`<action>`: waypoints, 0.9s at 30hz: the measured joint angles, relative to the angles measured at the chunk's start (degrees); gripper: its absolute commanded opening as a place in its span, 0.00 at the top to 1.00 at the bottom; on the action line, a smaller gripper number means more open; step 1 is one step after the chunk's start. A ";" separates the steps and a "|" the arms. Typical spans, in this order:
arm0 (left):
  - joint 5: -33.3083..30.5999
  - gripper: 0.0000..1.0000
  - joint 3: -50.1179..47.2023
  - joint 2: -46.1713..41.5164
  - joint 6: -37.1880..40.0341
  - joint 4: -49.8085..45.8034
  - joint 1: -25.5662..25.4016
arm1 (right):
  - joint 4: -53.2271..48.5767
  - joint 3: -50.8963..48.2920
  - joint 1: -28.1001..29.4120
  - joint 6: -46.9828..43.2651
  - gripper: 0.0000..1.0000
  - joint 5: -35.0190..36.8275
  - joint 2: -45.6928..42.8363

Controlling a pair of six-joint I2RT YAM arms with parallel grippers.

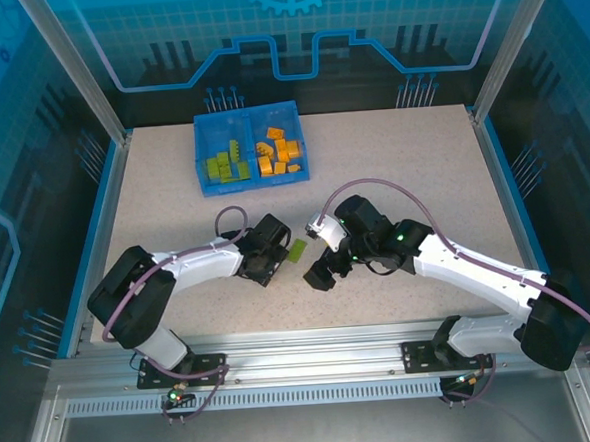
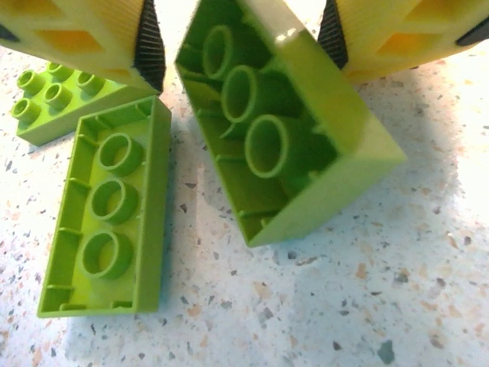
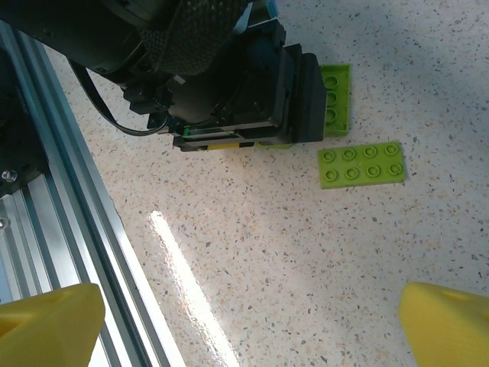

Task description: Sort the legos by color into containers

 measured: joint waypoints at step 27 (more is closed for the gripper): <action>-8.07 0.64 -0.74 -14.78 19.93 -9.46 1.62 | -0.15 2.38 1.99 0.11 0.00 -0.20 2.01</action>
